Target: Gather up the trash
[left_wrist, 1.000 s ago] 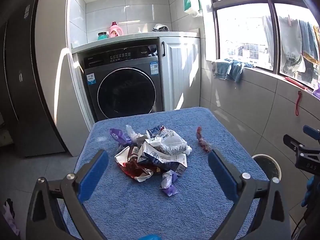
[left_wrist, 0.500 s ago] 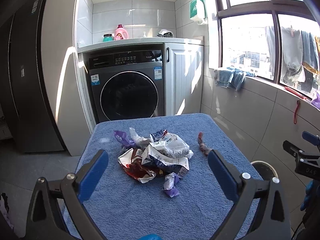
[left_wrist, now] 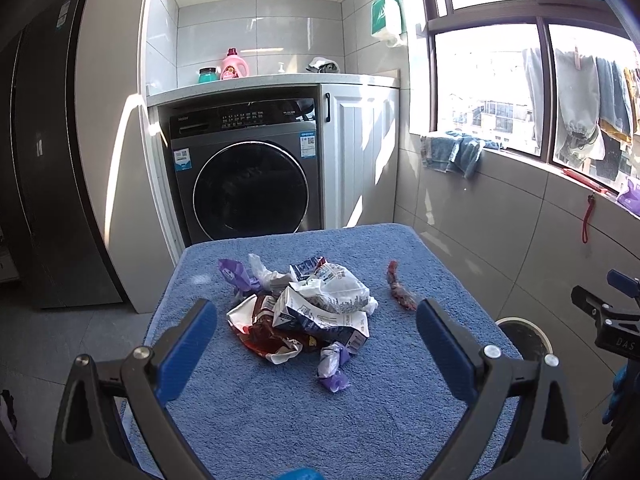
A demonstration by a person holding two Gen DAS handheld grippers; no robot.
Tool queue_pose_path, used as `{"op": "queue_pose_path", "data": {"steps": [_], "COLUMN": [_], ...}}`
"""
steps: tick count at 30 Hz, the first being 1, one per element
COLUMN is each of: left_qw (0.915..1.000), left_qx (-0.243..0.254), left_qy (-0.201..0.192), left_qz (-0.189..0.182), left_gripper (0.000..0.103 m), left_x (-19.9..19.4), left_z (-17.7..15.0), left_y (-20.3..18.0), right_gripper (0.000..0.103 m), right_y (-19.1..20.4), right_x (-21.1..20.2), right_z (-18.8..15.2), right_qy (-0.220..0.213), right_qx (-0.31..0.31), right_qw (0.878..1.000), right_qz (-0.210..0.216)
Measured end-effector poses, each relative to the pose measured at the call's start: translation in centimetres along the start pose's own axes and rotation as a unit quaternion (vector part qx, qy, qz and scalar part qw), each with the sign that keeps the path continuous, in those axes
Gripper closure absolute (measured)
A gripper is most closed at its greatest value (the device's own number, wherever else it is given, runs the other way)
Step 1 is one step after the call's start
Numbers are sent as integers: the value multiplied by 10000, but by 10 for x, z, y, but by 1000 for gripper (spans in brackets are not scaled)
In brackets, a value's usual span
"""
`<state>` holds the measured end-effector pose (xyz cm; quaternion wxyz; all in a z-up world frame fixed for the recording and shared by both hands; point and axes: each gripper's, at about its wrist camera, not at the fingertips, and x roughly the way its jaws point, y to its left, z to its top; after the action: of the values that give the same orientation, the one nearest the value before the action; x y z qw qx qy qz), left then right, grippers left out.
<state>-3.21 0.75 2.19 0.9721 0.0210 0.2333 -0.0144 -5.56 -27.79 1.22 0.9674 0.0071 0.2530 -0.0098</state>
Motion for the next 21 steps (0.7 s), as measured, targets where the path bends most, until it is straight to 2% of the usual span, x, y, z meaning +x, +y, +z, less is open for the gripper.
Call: {"op": "queue_pose_path", "data": {"steps": [4, 10, 17, 21], "left_qw": [10000, 9990, 9994, 9994], "left_qx": [13, 39, 41, -131], "left_qy": [-75, -387, -264, -248], "left_qz": [49, 240, 214, 194], "left_gripper": [3, 3, 3, 3], "left_x": [-4, -15, 1, 15], "left_z": [4, 21, 39, 44], "left_y": [0, 3, 6, 17], "right_gripper": [0, 0, 0, 0], "right_y": [-4, -11, -15, -21], "right_x": [-1, -6, 1, 11], "right_z": [3, 17, 34, 41], "right_qy": [-84, -295, -448, -462], "right_qx": [67, 143, 217, 306], "right_qw": [9999, 9995, 9988, 9983], "right_qz": [16, 9, 5, 155]}}
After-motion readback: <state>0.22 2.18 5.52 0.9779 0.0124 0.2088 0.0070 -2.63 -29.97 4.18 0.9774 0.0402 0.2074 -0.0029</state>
